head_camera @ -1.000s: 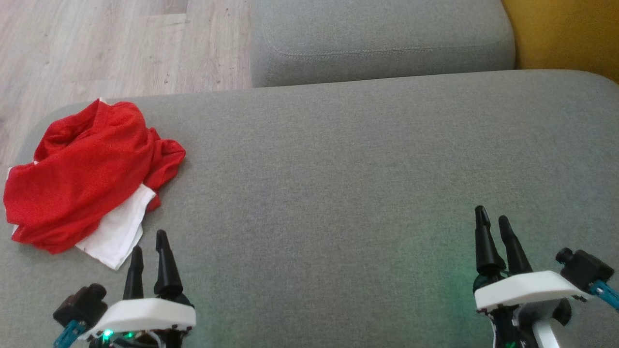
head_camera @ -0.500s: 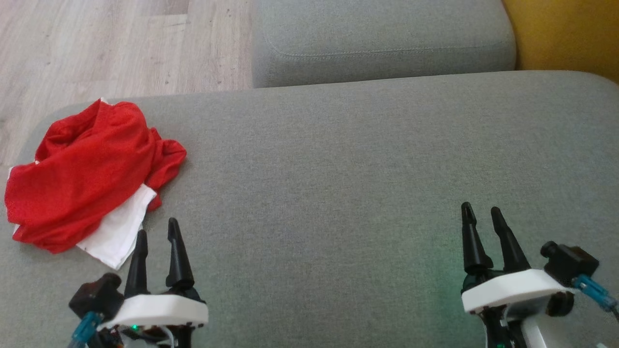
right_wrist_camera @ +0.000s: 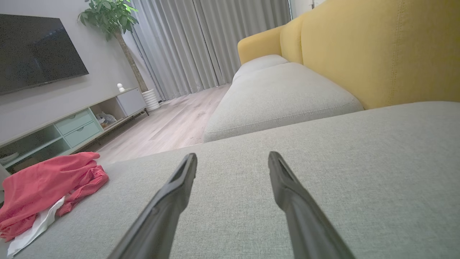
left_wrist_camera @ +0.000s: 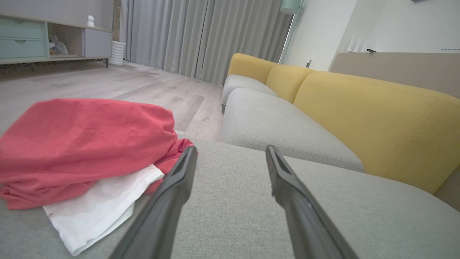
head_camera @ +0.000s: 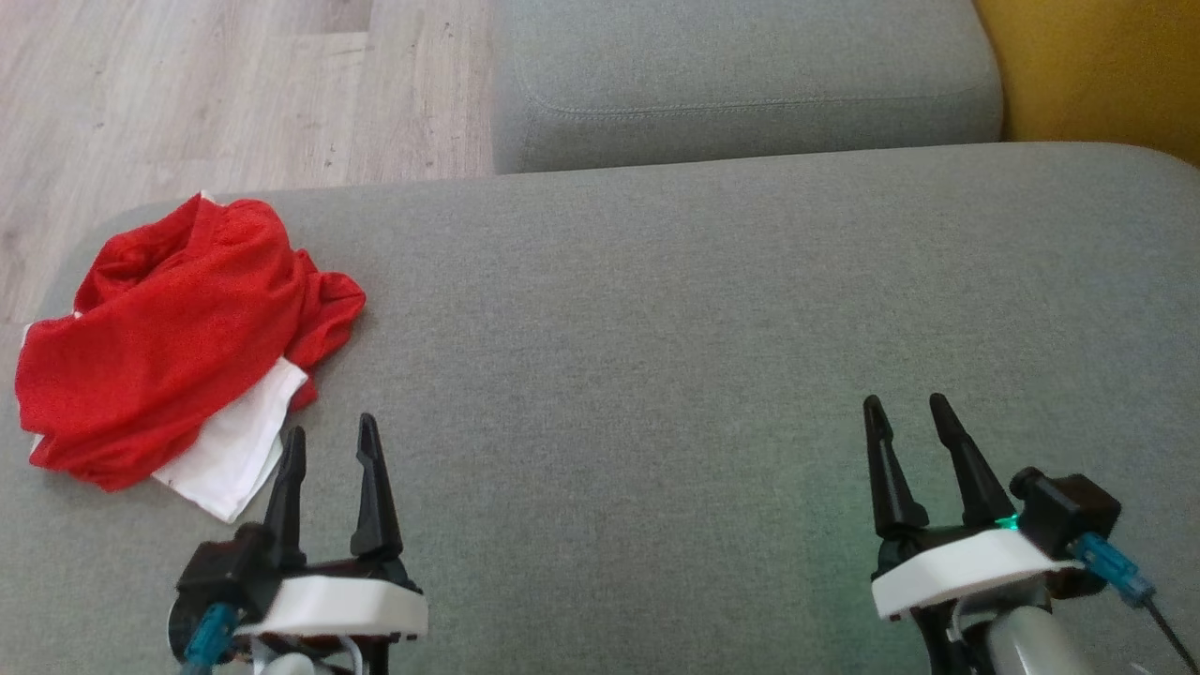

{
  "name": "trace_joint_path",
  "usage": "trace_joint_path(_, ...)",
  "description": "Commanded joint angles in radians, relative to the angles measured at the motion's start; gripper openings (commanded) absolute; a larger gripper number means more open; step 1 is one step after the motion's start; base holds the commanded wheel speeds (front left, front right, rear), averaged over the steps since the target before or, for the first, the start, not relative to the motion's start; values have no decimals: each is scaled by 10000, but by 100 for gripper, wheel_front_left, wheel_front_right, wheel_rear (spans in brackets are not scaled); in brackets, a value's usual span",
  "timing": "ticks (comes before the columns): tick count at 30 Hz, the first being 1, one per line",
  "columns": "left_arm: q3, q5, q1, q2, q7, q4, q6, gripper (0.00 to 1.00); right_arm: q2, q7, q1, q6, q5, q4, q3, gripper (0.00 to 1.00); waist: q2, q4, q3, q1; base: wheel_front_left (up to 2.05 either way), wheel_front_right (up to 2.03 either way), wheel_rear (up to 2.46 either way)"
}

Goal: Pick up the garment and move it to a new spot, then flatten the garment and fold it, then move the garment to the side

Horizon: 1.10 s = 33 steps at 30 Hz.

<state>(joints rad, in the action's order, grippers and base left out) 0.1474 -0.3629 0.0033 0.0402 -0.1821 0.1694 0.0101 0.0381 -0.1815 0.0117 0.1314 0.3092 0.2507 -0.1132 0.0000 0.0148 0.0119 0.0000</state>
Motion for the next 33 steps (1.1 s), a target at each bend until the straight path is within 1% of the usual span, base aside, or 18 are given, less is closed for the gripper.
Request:
trace_joint_path(1, -183, 402, -536, 87, -184, -395, 100, 100, 101, -193, 570, -6, -405, -397, -278, 100, 0, 3, 17, 0, 0, 0, 0)
trace_joint_path(11, -109, 1458, -548, 93, -450, -289, 305, 100, 110, -458, 581, -7, -1509, -403, -421, 100, 0, -2, 85, 0, 0, 0, 0)
trace_joint_path(23, -68, 2764, -595, 100, -797, -158, 614, 100, 122, -803, 585, -7, -2941, -259, -314, 100, 0, 5, 122, 0, 0, 0, 0)
trace_joint_path(33, -104, 2728, -617, 100, -797, 30, 559, 100, 122, -803, 556, -7, -2969, -192, -117, 100, 0, 41, 111, 0, 0, 0, 0)
